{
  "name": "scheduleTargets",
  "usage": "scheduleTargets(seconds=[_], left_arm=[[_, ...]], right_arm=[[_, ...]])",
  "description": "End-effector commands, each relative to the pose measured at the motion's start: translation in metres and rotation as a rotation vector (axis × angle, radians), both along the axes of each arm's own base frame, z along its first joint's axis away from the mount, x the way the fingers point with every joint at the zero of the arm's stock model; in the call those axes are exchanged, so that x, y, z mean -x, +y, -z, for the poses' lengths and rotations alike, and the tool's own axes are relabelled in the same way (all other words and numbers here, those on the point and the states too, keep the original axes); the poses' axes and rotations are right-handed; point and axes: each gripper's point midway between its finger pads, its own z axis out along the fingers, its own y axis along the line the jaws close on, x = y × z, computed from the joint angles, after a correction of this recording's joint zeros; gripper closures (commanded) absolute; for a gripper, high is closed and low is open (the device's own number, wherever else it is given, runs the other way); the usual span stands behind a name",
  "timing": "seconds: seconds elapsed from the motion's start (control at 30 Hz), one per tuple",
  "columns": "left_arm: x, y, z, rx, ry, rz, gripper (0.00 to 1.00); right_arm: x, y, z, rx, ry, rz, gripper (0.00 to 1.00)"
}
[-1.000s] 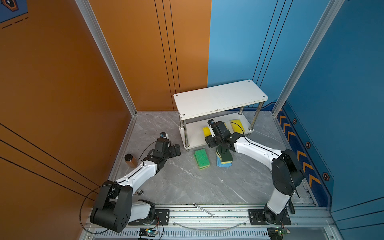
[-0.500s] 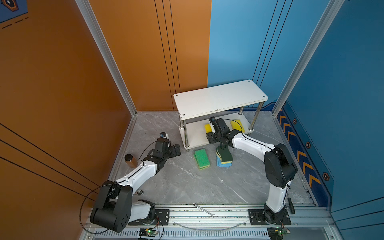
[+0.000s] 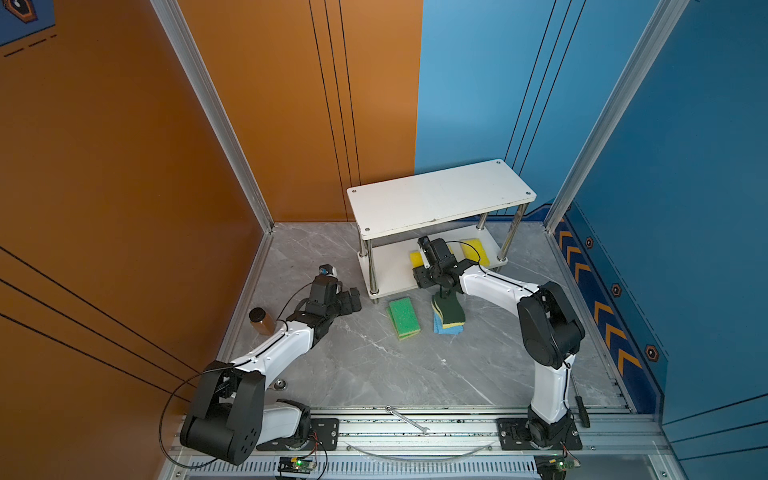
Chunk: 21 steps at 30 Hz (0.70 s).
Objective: Place and organize the cleaning sponges onto the shelf
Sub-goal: 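Move the held yellow sponge under the top shelf beside the others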
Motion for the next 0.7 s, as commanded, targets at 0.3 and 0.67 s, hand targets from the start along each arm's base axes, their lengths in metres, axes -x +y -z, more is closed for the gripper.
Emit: scheduleTargets(seconds=[0.3,0.67], left_arm=[[0.003,0.006,-0.004,-0.007,-0.004,-0.018,0.03],[0.003,0.006,-0.004,-0.006,-0.002,-0.019,0.02]], right_arm=[[-0.019,-0.013,-0.001,0.004,-0.022,0.027,0.30],[-0.021,-0.022,0.000,0.010,-0.021,0.042,0.31]])
